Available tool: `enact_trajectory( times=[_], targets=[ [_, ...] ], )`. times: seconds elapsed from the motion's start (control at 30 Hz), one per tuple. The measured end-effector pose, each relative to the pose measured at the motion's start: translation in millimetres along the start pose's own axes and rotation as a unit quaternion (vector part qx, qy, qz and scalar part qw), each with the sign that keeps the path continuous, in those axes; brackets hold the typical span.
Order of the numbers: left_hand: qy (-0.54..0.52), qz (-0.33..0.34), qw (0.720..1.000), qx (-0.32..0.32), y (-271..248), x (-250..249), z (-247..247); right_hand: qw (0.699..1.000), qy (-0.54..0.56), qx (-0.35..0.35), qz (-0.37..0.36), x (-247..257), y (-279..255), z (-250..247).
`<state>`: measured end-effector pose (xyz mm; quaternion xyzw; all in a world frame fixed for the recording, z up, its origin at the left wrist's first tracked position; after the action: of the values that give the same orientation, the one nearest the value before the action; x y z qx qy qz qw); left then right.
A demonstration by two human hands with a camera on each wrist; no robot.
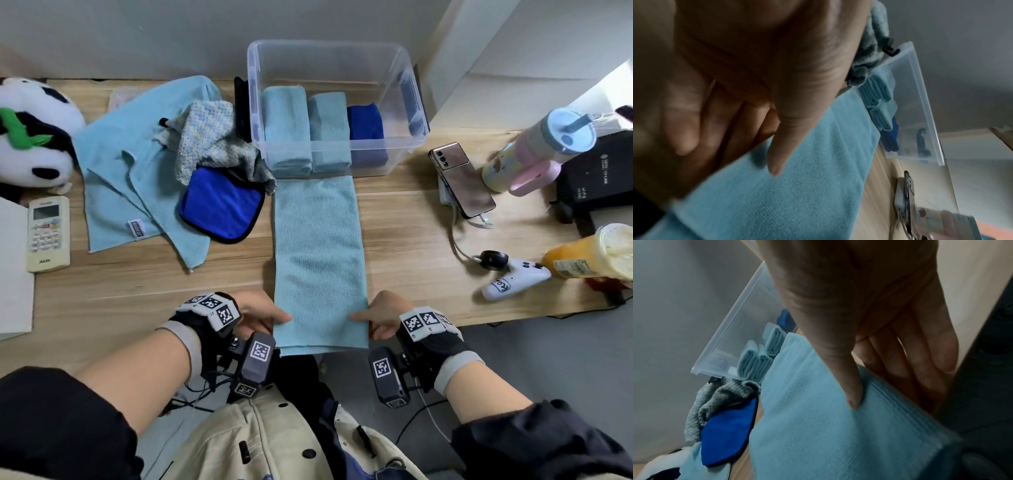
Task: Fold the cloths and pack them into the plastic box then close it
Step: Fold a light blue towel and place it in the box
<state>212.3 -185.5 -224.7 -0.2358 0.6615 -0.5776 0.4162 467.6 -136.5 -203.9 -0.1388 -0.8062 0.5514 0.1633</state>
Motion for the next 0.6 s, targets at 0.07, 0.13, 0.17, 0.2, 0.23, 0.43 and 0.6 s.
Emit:
enact_trajectory(
  times=[0.07,0.13,0.17,0.2,0.23,0.43,0.6],
  targets=[
    [-0.001,0.005,1.000,0.018,2,7,3,1.000,-0.005,0.020,-0.001,-1,-1,3],
    [-0.003,0.016,0.999,0.038,0,8,7,1.000,-0.009,0.022,-0.002,-1,-1,4],
    [-0.019,0.019,0.998,0.051,0,8,9,1.000,-0.014,0.020,-0.002,-1,-2,4],
    [-0.039,0.026,0.996,0.071,-2,7,12,1.000,-0.021,0.017,-0.002,-2,-2,4],
    [-0.054,0.031,0.994,0.092,-4,6,15,0.999,-0.028,0.015,0.000,-3,-2,3],
    [0.040,-0.019,0.995,0.095,-4,11,18,0.999,-0.016,0.029,0.011,-7,-1,5],
    [0.131,-0.088,0.979,0.131,-19,12,20,0.998,0.003,0.048,0.035,-9,-4,6]
  ],
)
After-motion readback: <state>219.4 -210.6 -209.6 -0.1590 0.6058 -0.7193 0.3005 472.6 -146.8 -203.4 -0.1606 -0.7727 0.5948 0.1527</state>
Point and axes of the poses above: each hand's wrist, its own y-axis towards the middle knuckle, its own z-axis out of the palm, x = y × z, the point moved 2 cm from there along y, towards the middle knuckle, and after that the axes turned 5 degrees about z, right-handed, at the moved point
